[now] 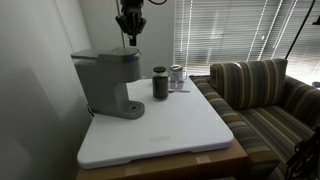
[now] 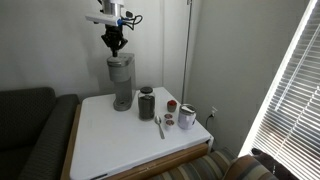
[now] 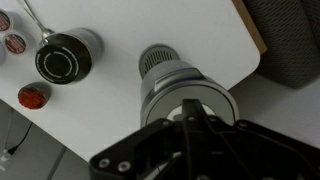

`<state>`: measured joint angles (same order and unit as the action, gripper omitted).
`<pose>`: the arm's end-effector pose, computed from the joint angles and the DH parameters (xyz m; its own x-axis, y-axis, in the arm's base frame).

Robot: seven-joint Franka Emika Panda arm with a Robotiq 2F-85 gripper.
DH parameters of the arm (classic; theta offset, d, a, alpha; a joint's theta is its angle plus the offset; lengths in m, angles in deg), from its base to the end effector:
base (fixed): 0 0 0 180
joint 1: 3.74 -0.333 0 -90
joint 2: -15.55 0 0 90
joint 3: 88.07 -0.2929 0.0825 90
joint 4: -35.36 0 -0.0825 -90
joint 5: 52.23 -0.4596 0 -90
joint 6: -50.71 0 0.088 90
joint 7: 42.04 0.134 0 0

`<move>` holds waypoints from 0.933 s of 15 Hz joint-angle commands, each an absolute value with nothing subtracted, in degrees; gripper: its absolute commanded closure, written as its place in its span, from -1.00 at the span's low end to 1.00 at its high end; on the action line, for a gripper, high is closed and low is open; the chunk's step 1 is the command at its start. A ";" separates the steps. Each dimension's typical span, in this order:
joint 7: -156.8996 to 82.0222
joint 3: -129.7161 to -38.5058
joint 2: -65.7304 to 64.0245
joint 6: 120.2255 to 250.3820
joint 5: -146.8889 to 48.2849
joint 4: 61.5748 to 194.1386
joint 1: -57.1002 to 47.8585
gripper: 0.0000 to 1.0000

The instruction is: Close the lid on the coffee machine

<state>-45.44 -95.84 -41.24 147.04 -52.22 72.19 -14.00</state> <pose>0.8217 0.2108 0.3515 0.9517 0.3016 0.0578 0.3063 -0.9456 -0.1097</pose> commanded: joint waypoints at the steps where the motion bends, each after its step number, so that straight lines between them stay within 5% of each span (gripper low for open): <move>1: -45.11 -95.16 -39.10 146.34 -51.23 72.57 -14.19 1.00; 5: -45.33 -95.20 -37.90 146.50 -50.95 72.89 -14.19 1.00; 6: -45.43 -95.29 -37.71 146.90 -50.98 72.87 -14.17 0.89; 7: -45.56 -95.53 -37.61 147.40 -51.27 72.85 -14.08 0.45; 10: -45.66 -95.78 -37.75 147.95 -51.59 72.68 -14.04 0.28; 14: -45.89 -95.99 -38.21 148.21 -51.84 72.63 -14.05 -0.28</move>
